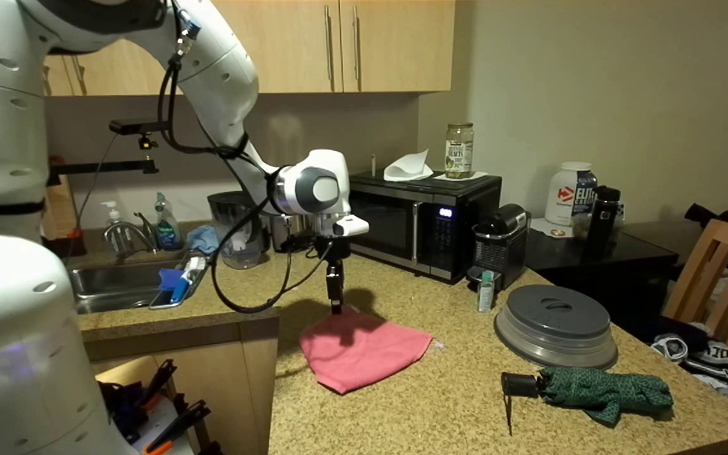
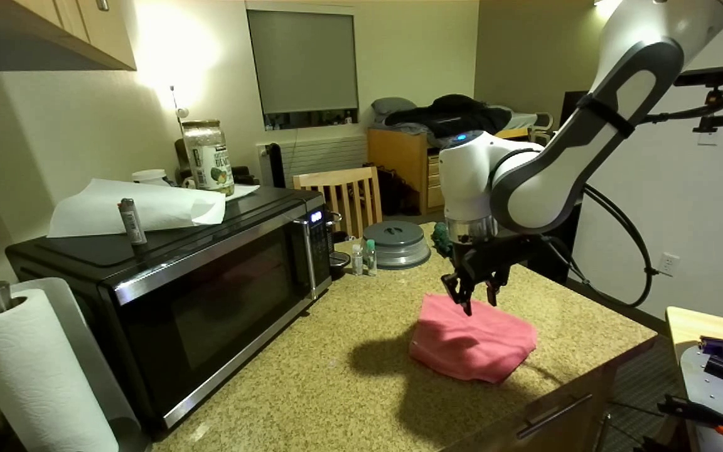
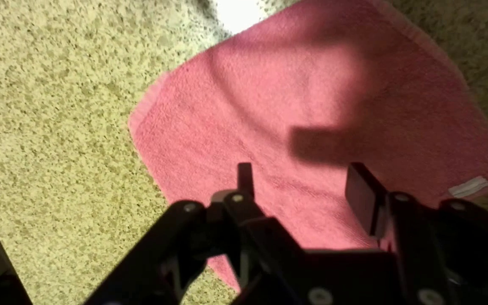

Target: Spread the cloth on the table

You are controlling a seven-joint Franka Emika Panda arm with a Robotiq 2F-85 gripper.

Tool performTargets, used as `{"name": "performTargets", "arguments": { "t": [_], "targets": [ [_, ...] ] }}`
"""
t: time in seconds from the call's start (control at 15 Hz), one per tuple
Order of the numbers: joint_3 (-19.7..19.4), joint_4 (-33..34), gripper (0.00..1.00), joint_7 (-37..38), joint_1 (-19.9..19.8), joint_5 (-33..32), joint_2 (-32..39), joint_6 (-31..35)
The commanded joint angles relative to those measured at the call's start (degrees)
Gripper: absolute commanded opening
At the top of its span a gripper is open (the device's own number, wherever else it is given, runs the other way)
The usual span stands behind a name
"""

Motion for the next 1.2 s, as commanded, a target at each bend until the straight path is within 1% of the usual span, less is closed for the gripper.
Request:
{"name": "performTargets", "arguments": {
  "t": [0.0,0.07,0.2,0.33,0.73,0.93,1.13],
  "targets": [
    [2.2,-0.4,0.89,-2.0,-1.8,-0.6,-1.1,-1.5],
    [2.5,-0.3,0.96,-2.0,-1.7,-0.7,-1.0,-1.5],
    [3.0,1.1,1.0,-2.7,-1.9,-0.6,0.1,-1.3],
    [3.3,4.0,1.0,-4.1,-1.9,-1.2,2.8,-1.0],
    [2.6,15.6,1.0,-11.1,-3.3,0.5,11.0,-0.6],
    [2.5,21.0,1.0,-14.7,-4.4,2.4,14.9,-2.4],
    [2.5,25.4,1.0,-17.9,-5.5,4.9,17.8,-6.3]
  ]
}}
